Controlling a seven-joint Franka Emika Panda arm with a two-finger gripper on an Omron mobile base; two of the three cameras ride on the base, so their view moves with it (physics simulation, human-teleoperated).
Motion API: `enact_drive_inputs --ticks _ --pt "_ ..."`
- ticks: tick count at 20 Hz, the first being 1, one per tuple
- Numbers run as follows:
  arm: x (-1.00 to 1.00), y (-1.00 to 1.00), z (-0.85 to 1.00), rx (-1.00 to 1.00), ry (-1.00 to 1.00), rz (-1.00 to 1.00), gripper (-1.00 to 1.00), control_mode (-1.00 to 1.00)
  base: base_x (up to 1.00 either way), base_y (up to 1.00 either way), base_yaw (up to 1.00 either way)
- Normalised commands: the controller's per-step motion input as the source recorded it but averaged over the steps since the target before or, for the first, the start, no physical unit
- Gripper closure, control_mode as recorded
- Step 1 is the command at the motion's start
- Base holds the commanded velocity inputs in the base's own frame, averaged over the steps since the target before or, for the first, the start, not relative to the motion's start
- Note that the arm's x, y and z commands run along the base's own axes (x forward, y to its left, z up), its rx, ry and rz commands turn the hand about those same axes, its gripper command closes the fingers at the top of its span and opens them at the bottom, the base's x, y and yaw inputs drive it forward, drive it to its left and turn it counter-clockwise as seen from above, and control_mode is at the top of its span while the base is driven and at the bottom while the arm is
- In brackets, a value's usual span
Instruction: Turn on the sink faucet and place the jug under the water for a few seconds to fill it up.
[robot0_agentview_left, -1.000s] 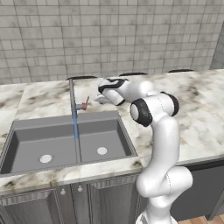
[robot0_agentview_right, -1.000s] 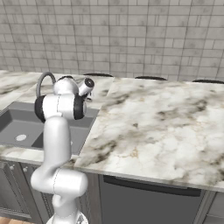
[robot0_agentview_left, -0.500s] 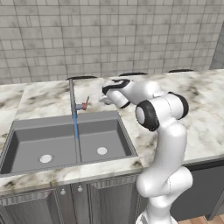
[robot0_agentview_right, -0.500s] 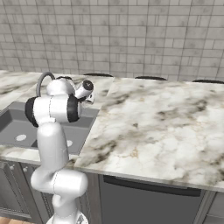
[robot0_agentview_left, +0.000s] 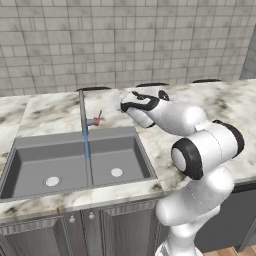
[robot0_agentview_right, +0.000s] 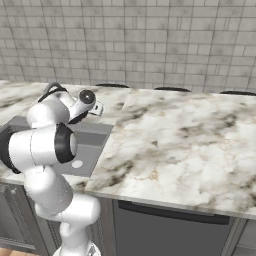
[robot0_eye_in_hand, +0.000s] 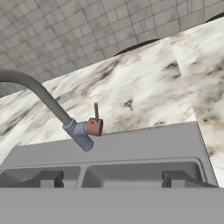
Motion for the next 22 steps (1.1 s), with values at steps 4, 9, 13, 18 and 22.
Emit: enact_drive_inputs --ticks 4,9,13,18,22 --pt "-1.0 -0.16 1.0 0.0 0.0 -0.16 -1.0 -1.0 0.0 0.0 0.0" --pt "-1.0 -0.19 0.98 0.0 0.07 -0.14 -1.0 -1.0 0.0 0.0 0.0" --pt "-1.0 -0.12 0.82 0.0 0.26 -0.02 -1.0 -1.0 0.0 0.0 0.0" --pt "-1.0 -0.01 0.65 0.0 0.41 0.01 -1.0 -1.0 0.0 0.0 0.0" --pt "-0.98 0.0 0.06 -0.05 0.41 0.02 -1.0 -1.0 0.0 0.0 0.0"
